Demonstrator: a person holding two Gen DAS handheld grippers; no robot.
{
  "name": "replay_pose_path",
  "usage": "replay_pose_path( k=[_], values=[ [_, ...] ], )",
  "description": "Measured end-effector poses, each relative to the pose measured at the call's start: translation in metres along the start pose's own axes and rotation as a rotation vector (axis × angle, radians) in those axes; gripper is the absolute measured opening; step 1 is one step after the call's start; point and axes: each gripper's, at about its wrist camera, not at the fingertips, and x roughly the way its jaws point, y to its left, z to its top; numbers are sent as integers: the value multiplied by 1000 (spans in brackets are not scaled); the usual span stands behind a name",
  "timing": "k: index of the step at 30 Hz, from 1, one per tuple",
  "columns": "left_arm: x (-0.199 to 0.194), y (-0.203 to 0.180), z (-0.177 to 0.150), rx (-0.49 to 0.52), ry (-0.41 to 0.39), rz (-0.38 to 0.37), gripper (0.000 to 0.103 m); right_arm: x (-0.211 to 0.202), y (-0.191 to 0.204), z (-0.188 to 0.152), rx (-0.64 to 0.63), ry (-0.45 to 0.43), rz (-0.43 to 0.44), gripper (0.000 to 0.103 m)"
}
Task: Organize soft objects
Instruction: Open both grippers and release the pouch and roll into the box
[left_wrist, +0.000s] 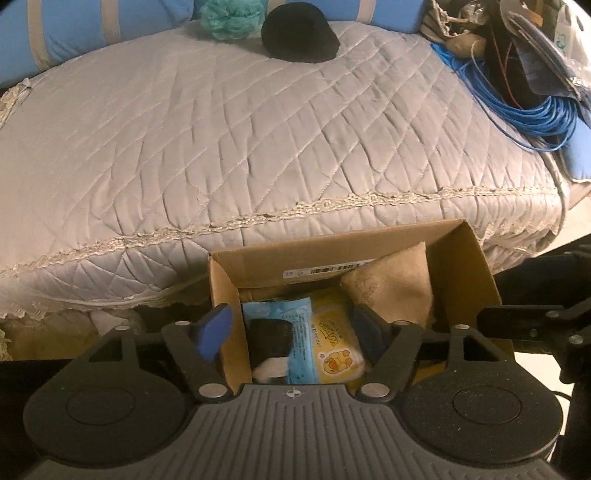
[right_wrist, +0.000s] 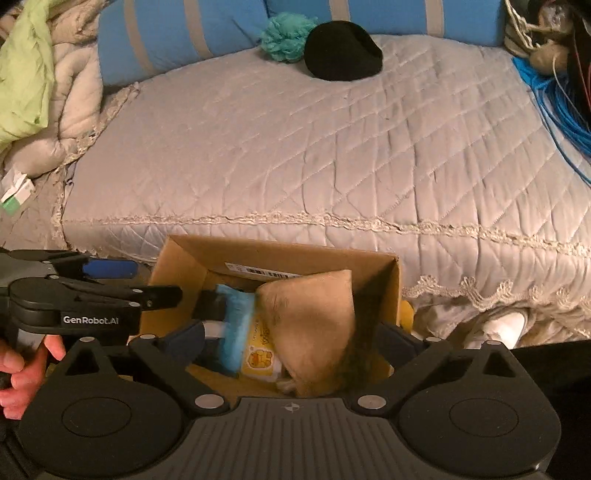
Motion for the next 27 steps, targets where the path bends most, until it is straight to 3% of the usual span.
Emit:
replay_pose_path(
  k=[27],
  values=[
    [-6, 0, 1, 30, -50, 8, 72, 5, -1, -1, -9, 22, -58, 103]
  ],
)
